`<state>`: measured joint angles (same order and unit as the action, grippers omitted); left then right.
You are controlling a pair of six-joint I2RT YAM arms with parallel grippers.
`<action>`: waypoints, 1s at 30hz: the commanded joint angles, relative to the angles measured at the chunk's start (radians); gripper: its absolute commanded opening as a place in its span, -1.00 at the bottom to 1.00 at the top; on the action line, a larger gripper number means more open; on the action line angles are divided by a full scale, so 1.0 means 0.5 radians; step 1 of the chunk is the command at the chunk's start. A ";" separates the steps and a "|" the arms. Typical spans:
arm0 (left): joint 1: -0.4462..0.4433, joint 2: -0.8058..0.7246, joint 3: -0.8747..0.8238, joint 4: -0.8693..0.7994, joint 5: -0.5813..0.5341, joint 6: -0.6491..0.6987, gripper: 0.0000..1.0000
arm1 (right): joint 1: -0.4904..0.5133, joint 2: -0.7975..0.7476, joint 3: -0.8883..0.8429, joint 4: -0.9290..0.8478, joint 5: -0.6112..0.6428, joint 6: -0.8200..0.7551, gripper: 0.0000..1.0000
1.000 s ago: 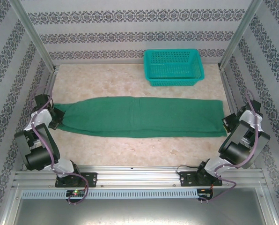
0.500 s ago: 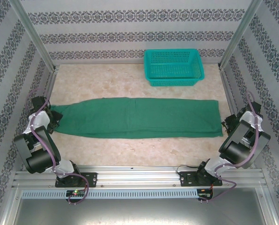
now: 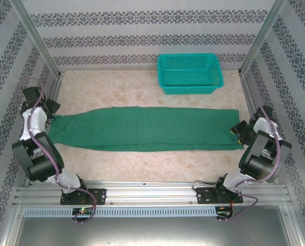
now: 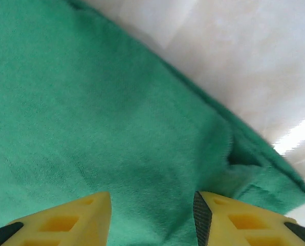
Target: Roll up the long pants
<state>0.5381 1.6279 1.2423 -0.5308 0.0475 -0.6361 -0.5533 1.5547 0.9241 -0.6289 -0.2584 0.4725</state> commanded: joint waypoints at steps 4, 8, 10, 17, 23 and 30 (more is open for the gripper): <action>0.019 0.393 0.165 -0.077 0.017 0.116 0.82 | 0.065 0.077 -0.037 0.073 -0.060 0.033 -0.04; 0.018 0.575 0.248 -0.098 0.025 0.134 0.83 | 0.082 0.084 0.001 0.070 -0.070 0.037 -0.05; 0.019 0.637 0.247 -0.068 0.030 0.134 0.84 | 0.097 0.093 0.020 0.081 -0.078 0.040 -0.06; 0.019 0.814 0.321 -0.015 0.150 0.111 -1.00 | 0.148 0.237 0.065 0.161 -0.126 0.070 -0.15; 0.016 0.678 0.240 0.045 0.074 0.038 -1.00 | 0.154 0.340 0.129 0.163 -0.050 0.065 -1.00; 0.015 0.599 0.356 -0.075 0.021 0.061 -1.00 | 0.061 0.428 0.244 0.181 0.044 0.061 -1.00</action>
<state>0.5388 1.9667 1.3834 -0.5369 0.0925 -0.5991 -0.4980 1.7386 0.9977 -0.5495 -0.2790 0.4995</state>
